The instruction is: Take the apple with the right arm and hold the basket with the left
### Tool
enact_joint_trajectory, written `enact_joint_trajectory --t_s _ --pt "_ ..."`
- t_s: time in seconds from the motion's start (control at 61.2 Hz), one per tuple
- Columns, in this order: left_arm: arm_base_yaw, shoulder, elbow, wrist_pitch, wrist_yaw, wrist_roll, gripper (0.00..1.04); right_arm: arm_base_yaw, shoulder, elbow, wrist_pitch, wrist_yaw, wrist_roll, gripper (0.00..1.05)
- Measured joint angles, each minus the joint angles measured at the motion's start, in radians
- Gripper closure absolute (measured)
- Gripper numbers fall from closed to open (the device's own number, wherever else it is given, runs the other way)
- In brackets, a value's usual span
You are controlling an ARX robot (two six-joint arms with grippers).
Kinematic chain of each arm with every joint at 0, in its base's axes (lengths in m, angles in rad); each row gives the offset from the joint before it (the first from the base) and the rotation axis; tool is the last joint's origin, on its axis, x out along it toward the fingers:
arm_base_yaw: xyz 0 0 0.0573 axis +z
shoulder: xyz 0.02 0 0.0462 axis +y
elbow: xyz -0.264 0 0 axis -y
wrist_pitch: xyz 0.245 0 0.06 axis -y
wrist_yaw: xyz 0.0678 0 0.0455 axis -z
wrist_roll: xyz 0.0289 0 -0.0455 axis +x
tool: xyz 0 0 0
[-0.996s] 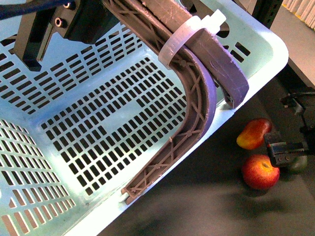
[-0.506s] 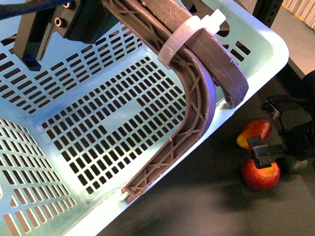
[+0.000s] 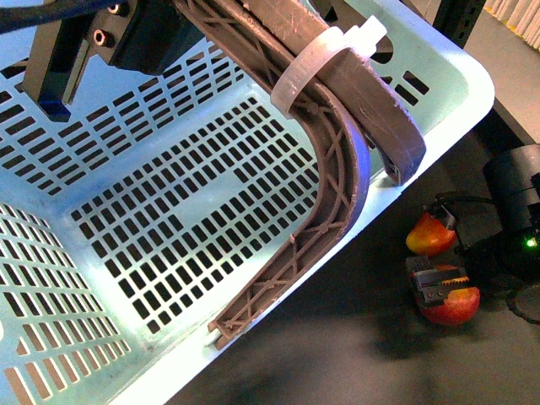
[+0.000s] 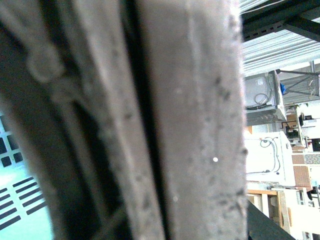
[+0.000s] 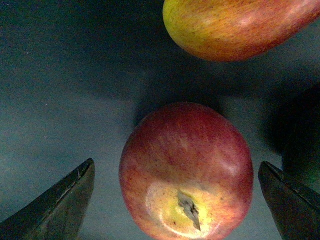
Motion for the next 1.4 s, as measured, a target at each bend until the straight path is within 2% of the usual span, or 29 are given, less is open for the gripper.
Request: enact_joint_trajectory --t_s 0.18,0.294,0.359,0.653,1.029,1.192,1.404 --pt "0.0 0.0 0.0 0.0 0.0 0.0 0.76 -0.002 0.043 0.005 0.01 0.007 0.011 0.09" --pt "0.0 0.0 0.0 0.0 0.0 0.0 0.76 -0.01 0.052 0.003 0.019 0.003 0.022 0.22" --pt "0.0 0.0 0.0 0.0 0.0 0.0 0.76 -0.014 0.051 0.002 0.02 -0.005 0.025 0.26" --pt "0.0 0.0 0.0 0.0 0.0 0.0 0.76 -0.06 -0.045 -0.064 0.021 -0.037 0.018 0.26" --pt "0.0 0.0 0.0 0.0 0.0 0.0 0.76 -0.159 -0.585 -0.252 -0.021 -0.139 0.024 0.26" --pt "0.0 0.0 0.0 0.0 0.0 0.0 0.76 -0.143 -0.829 -0.275 -0.089 -0.171 0.066 0.26" --pt "0.0 0.0 0.0 0.0 0.0 0.0 0.76 -0.067 -1.094 -0.249 -0.163 -0.204 0.2 0.26"
